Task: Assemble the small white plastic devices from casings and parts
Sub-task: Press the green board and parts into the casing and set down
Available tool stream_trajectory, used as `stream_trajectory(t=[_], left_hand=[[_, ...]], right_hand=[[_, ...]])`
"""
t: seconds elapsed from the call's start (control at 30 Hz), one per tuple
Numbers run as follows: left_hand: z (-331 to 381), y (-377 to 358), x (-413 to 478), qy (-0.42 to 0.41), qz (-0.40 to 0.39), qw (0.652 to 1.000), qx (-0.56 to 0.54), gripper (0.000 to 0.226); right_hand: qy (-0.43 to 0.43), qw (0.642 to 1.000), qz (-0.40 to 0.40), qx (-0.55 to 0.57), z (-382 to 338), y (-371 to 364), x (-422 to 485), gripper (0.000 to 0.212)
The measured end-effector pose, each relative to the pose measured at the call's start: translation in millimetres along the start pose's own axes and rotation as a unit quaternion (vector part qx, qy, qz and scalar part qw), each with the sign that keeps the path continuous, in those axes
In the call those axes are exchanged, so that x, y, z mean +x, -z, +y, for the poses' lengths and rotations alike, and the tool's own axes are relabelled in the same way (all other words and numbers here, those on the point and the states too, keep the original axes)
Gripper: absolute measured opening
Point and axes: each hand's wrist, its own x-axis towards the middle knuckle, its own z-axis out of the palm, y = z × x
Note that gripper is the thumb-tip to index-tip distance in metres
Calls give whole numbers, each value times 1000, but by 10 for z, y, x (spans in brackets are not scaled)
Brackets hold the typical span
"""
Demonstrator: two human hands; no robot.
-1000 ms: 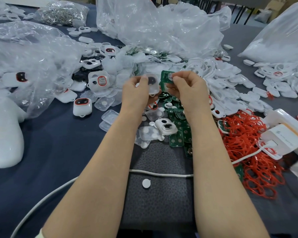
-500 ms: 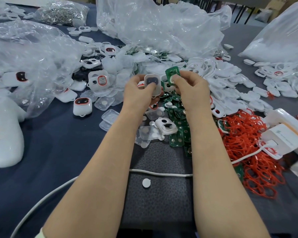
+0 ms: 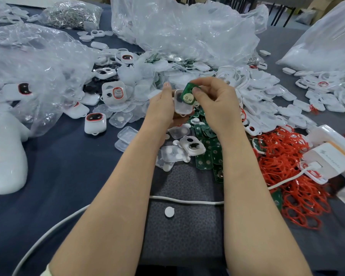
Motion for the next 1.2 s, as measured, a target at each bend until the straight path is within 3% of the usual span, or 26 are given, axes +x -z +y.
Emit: stream_trajectory(t=[0.17,0.67,1.07,1.2], left_hand=[[-8,13,18,-5,-2,1000,3,46],[-47,9,58,-7,0,1000,6,45],[-28,-13,26,-15,5,1000,10,45],[-21,-15,19,-12,3,1000,13,45]], right_hand=[[17,998,-24,-59,-9,-23,-28,19],[17,995,-39,-94,50,-44,-10,18],[42,985,-7,-168,86,-76,0,23],[48,985,8,-165,97,-92,-3,14]])
